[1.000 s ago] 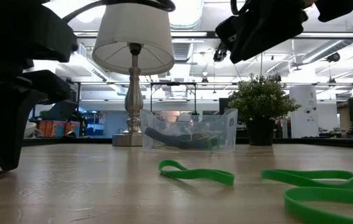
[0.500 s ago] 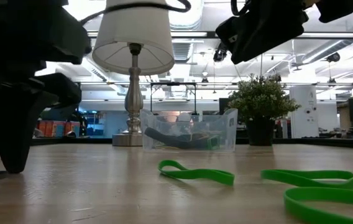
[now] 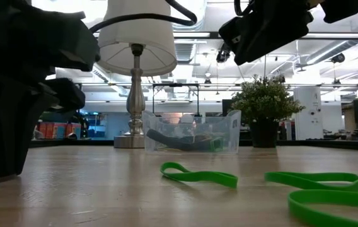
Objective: Pick and place rubber bands into bin
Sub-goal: Put the purple rubber band into the transparent bin
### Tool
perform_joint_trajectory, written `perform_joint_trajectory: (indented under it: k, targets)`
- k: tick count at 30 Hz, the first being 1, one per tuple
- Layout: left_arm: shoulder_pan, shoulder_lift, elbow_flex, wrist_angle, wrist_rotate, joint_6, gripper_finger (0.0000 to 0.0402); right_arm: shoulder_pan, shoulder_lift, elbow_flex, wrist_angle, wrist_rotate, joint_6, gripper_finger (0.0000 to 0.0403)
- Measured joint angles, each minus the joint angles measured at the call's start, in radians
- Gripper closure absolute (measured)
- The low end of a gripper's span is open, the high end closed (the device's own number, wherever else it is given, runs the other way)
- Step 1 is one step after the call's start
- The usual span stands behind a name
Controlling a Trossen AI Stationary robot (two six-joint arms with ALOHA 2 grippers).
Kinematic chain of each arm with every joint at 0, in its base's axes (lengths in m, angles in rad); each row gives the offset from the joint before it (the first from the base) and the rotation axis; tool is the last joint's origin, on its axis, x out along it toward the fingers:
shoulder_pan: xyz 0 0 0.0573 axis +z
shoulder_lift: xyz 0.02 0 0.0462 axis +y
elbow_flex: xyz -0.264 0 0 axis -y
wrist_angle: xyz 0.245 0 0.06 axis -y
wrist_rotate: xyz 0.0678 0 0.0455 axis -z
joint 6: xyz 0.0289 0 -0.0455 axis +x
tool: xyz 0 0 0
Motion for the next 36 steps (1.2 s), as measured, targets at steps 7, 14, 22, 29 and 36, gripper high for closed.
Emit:
perform_joint_trajectory:
  k: [7, 14, 22, 29, 36]
  targets:
    - [-0.005, -0.007, 0.036, -0.07, -0.072, 0.041, 0.0401, 0.0, 0.0, -0.002, 0.0, 0.0, 0.0, 0.0334]
    - [-0.036, -0.026, 0.091, -0.143, -0.224, 0.105, 0.0401, 0.0, 0.0, -0.003, -0.004, 0.001, 0.0, 0.0335]
    - [-0.041, -0.024, 0.093, -0.195, -0.293, 0.07, 0.0401, 0.0, 0.0, -0.003, -0.006, 0.002, 0.0, 0.0335]
    - [-0.039, -0.025, 0.09, -0.183, -0.232, 0.068, 0.0401, 0.0, 0.0, -0.003, -0.006, 0.002, 0.008, 0.0335]
    - [-0.034, -0.027, 0.09, -0.176, -0.215, 0.069, 0.0401, 0.0, 0.0, -0.003, -0.006, 0.002, 0.019, 0.0335]
